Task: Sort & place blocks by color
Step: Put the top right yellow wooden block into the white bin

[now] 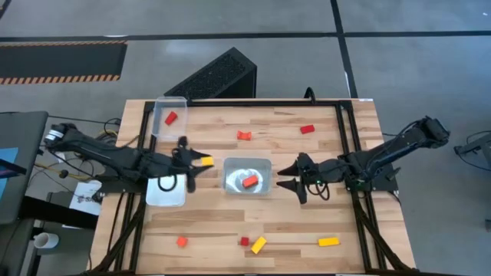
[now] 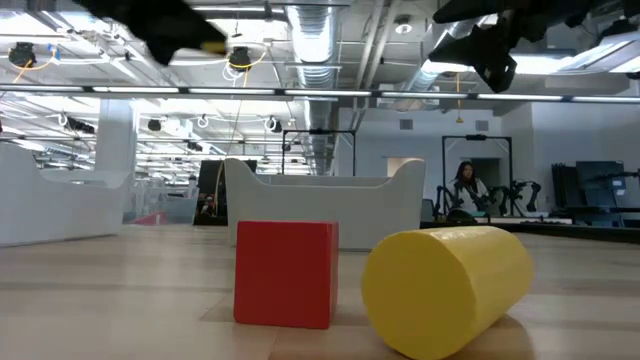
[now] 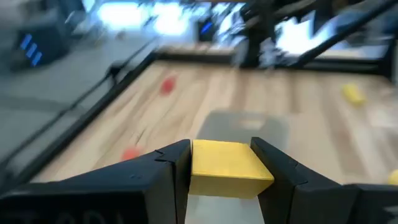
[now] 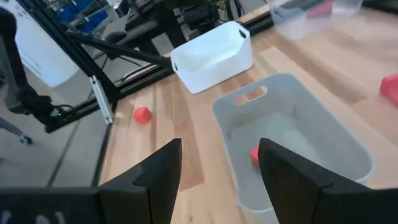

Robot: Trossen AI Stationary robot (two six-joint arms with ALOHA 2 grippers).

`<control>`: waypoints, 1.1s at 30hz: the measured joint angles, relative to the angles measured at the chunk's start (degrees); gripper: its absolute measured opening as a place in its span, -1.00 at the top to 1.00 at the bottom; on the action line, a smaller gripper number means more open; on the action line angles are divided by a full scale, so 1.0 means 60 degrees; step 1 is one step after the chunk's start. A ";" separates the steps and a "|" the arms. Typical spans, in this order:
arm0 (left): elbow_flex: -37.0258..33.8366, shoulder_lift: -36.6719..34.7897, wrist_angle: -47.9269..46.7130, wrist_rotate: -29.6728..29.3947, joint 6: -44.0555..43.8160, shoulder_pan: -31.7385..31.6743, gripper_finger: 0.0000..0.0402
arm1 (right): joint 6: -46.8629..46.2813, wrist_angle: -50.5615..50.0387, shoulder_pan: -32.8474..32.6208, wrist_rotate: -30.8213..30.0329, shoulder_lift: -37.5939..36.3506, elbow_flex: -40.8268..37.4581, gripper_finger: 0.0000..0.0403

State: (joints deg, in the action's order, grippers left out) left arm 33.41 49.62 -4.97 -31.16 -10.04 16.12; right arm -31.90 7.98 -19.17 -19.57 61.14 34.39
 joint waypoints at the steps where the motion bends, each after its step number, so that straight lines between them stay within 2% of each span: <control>1: 0.0000 -0.0317 -0.0630 -0.0136 -0.0432 0.0010 0.46 | 0.0206 0.0001 0.0052 -0.0029 0.0000 0.0000 -0.15; 7: 0.0004 -0.1684 -0.4013 -0.0074 -0.2914 0.0010 0.46 | 0.1138 0.0056 0.0292 -0.0733 0.0000 0.0000 -0.15; 14: 0.0004 -0.1965 -0.7204 0.0461 -0.5720 0.0010 0.46 | 0.1509 -0.0071 0.0477 -0.0761 0.0004 0.0000 -0.15; 28: 0.0004 -0.1428 -0.9678 0.2173 -0.8106 0.0007 0.46 | 0.2065 -0.0075 0.0462 -0.0761 0.0004 0.0000 -0.15; 33: 0.0004 -0.0970 -0.9848 0.2609 -0.8382 0.0007 0.46 | 0.2149 -0.0095 0.0473 -0.0759 0.0004 0.0000 -0.15</control>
State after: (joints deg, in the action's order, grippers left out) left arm 33.43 43.80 -64.06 -15.51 -60.34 16.16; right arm -19.00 7.41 -16.34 -24.12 61.17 34.39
